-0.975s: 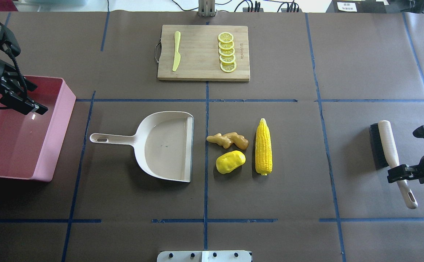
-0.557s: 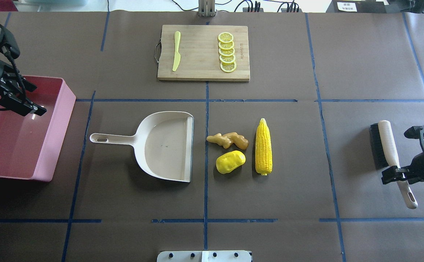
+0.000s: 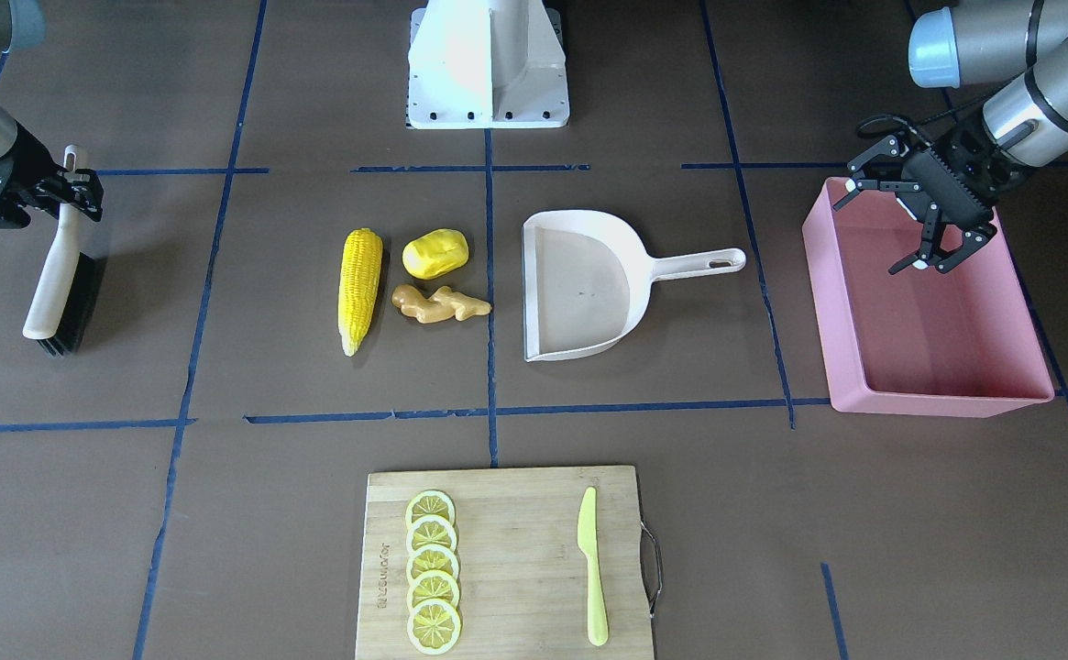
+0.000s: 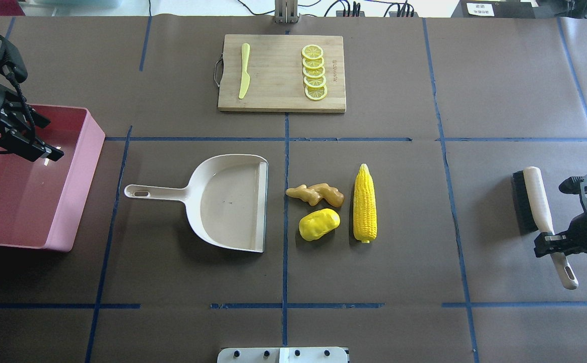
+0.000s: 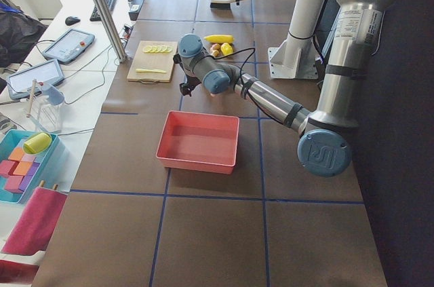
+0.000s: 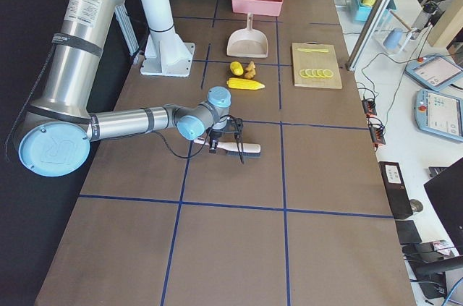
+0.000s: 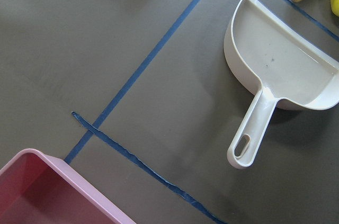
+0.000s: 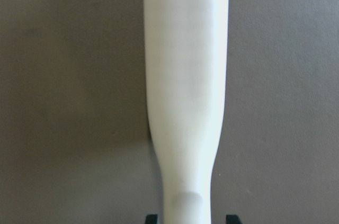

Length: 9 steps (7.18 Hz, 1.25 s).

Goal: Sweep and dump trash into bin
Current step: 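Grasp the white dustpan handle with the left gripper while the right grasps the brush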

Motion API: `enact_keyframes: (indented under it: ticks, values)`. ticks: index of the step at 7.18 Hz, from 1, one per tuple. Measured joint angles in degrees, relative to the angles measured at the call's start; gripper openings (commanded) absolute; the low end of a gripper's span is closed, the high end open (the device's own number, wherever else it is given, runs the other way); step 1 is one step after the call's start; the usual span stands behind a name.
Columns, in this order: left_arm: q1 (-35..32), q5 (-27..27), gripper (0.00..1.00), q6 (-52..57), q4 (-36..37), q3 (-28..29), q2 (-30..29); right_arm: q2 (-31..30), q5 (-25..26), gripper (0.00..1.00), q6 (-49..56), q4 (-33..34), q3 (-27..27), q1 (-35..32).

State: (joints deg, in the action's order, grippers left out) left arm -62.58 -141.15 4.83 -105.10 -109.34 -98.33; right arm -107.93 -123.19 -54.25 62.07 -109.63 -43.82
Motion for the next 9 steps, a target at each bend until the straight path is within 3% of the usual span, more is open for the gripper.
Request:
enact_keyframes:
  ticks: [3, 6, 9]
  values:
    - [0.0, 0.0, 1.0, 0.4, 0.0, -0.1, 0.1, 0.1, 0.0, 0.0, 0.0, 0.0, -0.7, -0.2]
    - [1.1, 1.1, 1.0, 7.4, -0.6, -0.7, 0.0, 0.0, -0.7, 0.0, -0.1, 1.5, -4.1, -1.4]
    - [9.1, 7.4, 1.0, 12.4, -1.0, -2.5, -1.1, 0.8, -1.0, 0.0, -0.2, 5.8, -8.7, -2.8]
